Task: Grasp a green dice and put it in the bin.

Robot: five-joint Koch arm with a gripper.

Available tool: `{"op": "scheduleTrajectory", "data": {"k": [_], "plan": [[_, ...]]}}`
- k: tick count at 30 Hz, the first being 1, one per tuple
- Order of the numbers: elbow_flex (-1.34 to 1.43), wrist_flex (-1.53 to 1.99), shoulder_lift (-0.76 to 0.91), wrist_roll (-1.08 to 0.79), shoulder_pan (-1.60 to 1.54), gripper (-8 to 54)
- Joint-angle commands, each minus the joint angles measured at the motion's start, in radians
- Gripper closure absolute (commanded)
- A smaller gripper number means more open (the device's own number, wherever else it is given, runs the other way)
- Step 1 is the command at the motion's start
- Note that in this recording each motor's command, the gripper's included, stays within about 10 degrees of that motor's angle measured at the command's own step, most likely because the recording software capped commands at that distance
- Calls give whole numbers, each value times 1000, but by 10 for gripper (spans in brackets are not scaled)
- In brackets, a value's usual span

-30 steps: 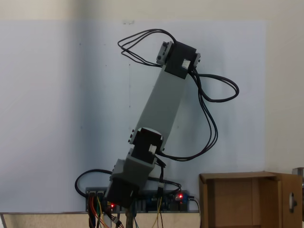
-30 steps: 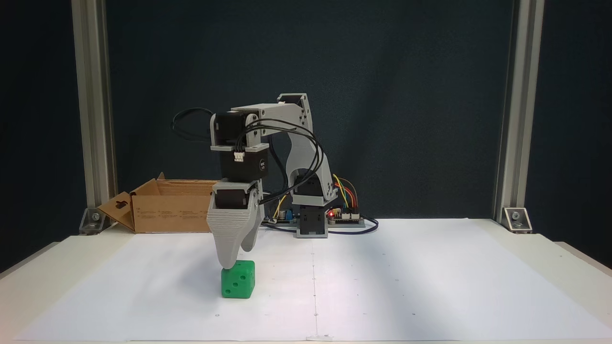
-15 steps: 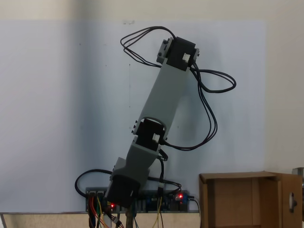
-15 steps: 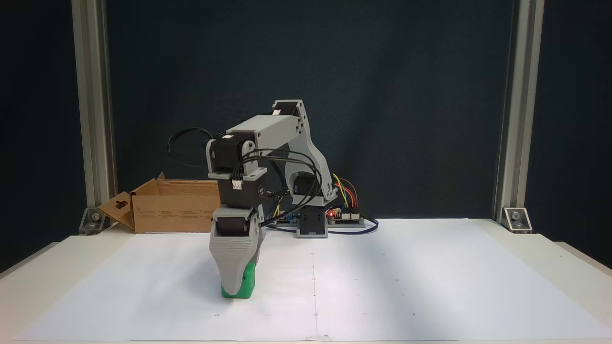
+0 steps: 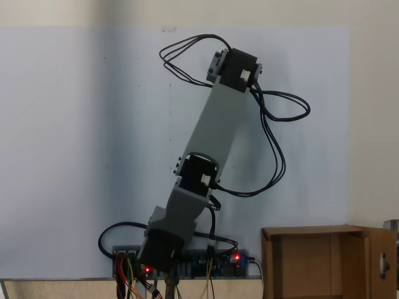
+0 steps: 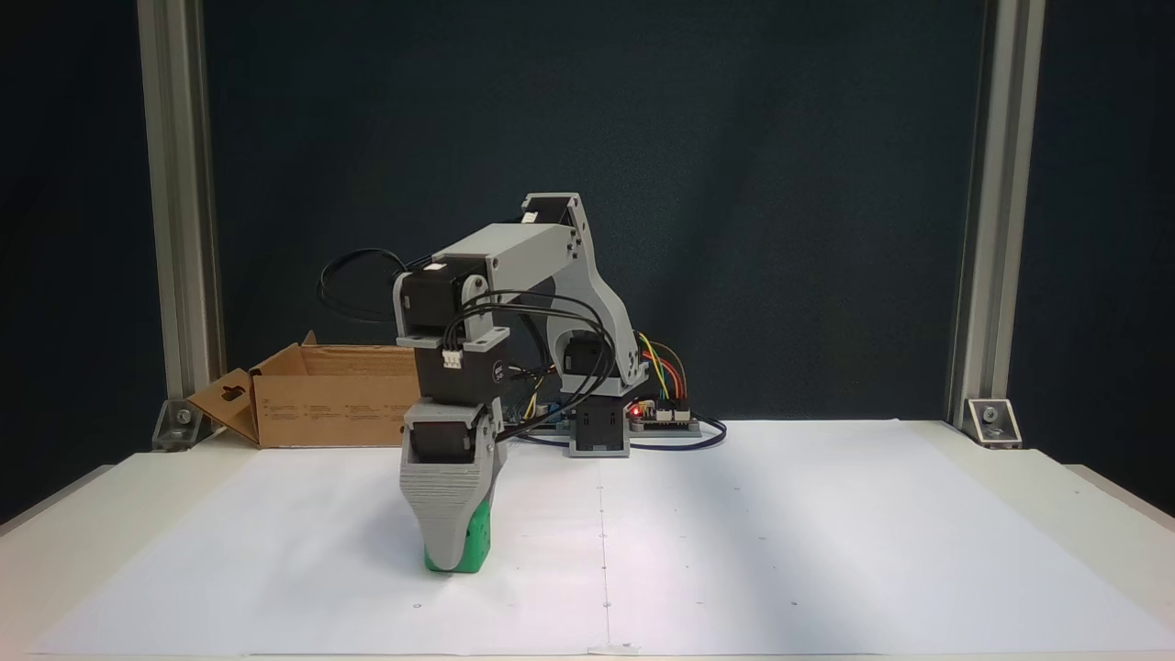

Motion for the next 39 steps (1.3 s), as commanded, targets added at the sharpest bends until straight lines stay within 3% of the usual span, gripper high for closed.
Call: {"op": "scheduleTrajectory", "data": {"k": [1,6,11,12,21,32,39], "plan": [[-64,-25,14,-20,-2,138],[-64,-31,8,-15,0,156],[-64,-55,8,-9,8,327],[-64,-58,8,-9,9,337],[-64,-69,35,40,34,337],[-66,55,445,71,32,337],[-66,144,609,71,55,337]]}}
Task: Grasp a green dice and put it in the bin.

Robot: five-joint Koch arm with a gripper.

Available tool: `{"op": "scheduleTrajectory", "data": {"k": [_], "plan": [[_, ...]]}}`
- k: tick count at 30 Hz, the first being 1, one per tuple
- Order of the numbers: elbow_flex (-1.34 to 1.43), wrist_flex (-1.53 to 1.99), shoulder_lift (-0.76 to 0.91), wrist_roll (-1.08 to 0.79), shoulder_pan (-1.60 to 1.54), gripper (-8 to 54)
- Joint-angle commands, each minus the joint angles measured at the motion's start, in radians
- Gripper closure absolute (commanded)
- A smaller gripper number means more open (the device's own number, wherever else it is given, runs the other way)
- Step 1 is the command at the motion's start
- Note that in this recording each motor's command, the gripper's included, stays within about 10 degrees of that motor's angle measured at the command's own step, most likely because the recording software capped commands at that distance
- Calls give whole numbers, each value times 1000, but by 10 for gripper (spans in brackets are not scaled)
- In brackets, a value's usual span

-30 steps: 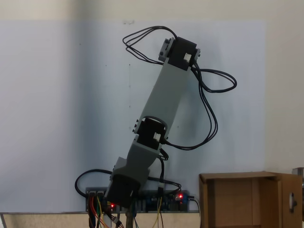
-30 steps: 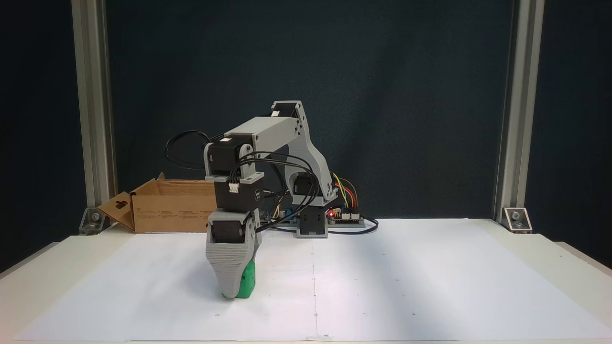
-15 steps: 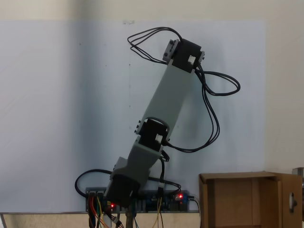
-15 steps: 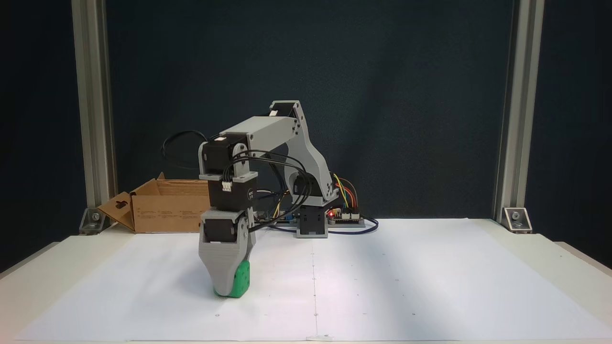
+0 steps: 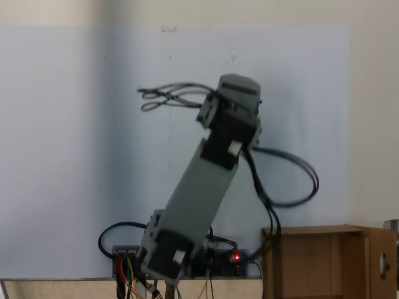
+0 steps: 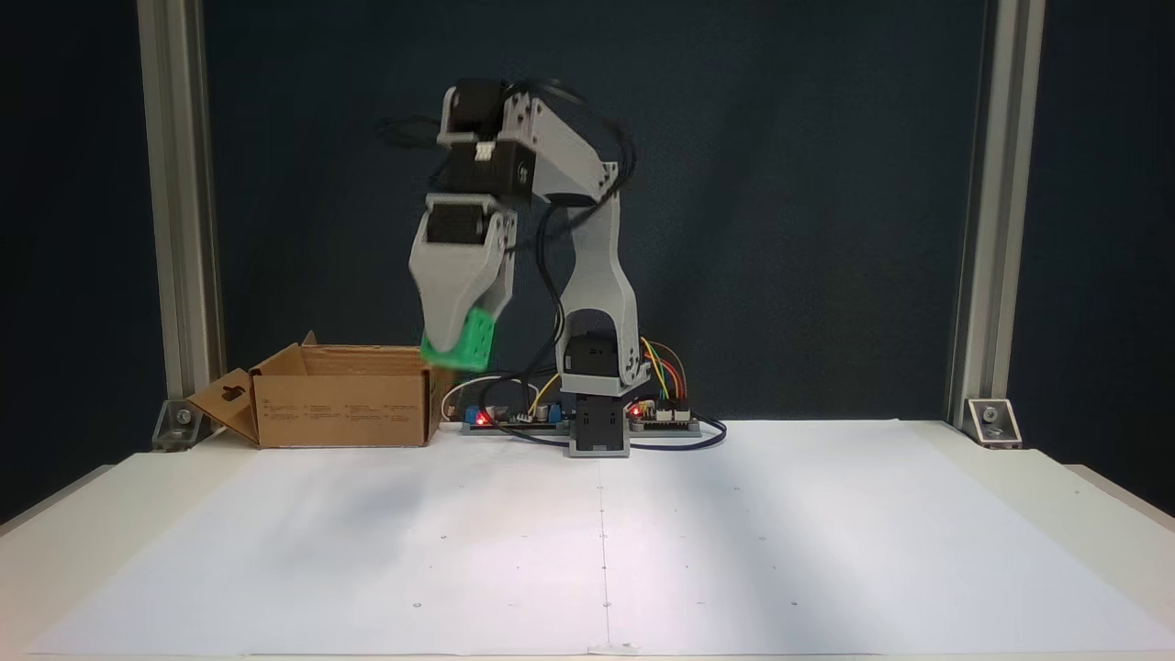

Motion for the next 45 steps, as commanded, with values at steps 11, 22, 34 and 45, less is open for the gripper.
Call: {"op": "scheduleTrajectory", "data": {"k": [11,22,34,45], "plan": [[-67,-9,195,14,385,337],[-67,-121,238,-199,1029,337],[-67,-253,-58,-213,1407,337],[-67,-135,-86,-255,1388,337]]}}
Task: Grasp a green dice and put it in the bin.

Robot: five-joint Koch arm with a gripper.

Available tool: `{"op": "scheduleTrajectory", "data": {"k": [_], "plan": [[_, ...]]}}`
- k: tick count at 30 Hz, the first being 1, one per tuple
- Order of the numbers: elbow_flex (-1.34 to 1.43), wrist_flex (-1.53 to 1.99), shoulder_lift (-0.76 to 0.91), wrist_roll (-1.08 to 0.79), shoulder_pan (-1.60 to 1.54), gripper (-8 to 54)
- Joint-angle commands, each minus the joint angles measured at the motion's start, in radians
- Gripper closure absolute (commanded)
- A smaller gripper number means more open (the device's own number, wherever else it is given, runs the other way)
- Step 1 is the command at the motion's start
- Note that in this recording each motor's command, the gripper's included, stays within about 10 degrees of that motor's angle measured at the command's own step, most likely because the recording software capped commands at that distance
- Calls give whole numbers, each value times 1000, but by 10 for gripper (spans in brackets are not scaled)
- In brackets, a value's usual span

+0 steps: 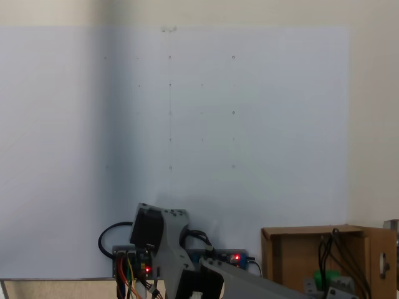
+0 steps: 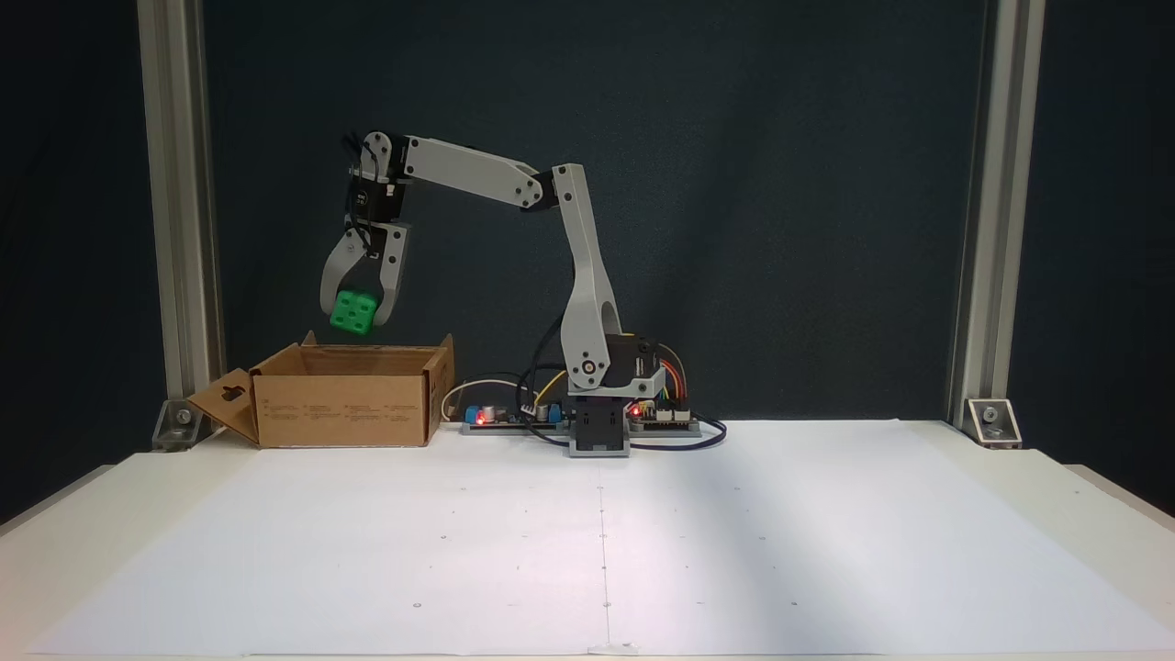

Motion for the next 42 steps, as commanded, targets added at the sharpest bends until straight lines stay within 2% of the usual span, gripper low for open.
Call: {"op": "scheduleTrajectory", "data": {"k": [1,6,8,12,19,23,28,33,38,42], "plan": [[-64,5,6,-81,-15,337],[-61,18,6,-80,-25,337],[-49,18,6,-80,-25,163],[-44,14,6,-78,-20,25],[-44,-46,6,-54,-49,24],[-44,-150,12,83,-80,25],[-46,-301,146,293,-101,25],[-46,-301,284,479,-218,25],[-46,-282,403,505,-387,24],[-46,-301,440,522,-646,23]]}}
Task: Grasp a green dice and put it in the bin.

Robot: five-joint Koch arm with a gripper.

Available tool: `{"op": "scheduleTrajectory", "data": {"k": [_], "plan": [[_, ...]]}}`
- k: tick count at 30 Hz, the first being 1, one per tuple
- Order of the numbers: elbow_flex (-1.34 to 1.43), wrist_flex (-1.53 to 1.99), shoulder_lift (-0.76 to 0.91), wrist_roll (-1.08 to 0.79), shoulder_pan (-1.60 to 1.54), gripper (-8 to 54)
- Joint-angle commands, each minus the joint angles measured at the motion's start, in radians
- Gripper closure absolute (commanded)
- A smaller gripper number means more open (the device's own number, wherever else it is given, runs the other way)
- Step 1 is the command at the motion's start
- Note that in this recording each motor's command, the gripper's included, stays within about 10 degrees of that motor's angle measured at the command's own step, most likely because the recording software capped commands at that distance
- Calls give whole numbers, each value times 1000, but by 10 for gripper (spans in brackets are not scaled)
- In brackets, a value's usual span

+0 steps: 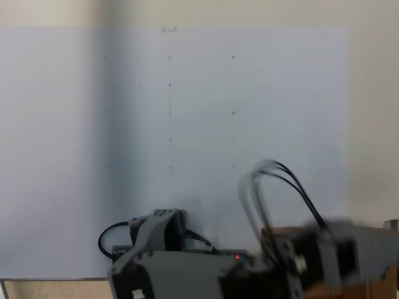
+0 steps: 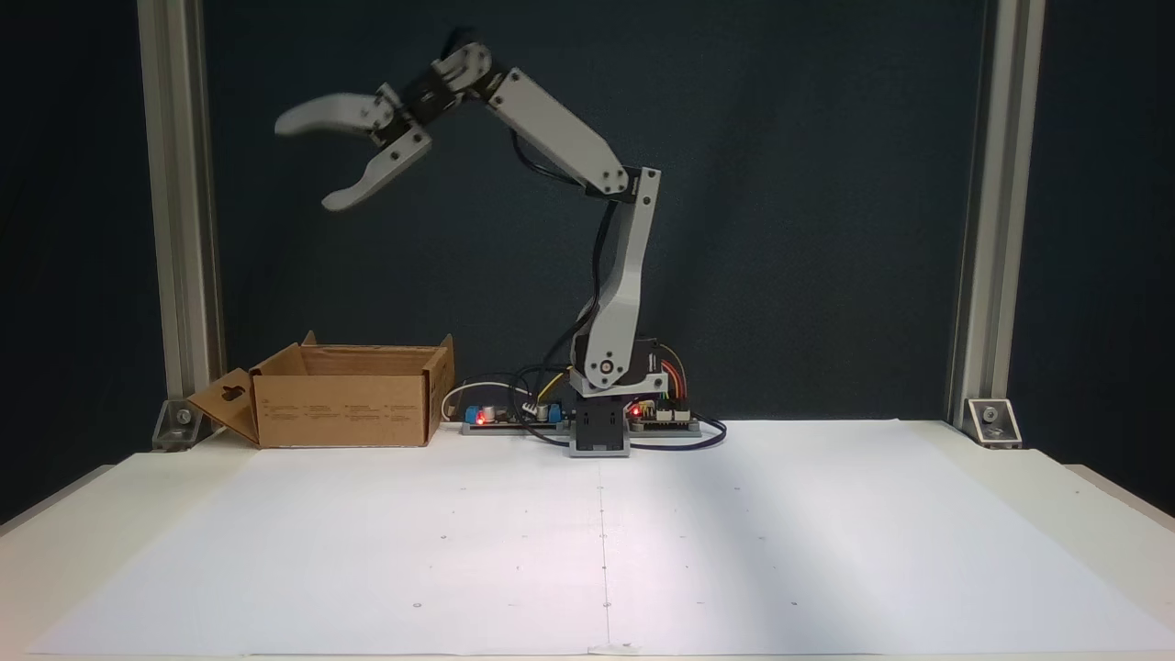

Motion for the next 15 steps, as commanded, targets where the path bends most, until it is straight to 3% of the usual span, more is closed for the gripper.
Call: {"op": "scheduleTrajectory", "data": {"k": [1,10,15], "plan": [[-44,-46,29,57,-156,22],[-43,-43,32,55,-793,20],[71,-72,66,52,-980,20]]}}
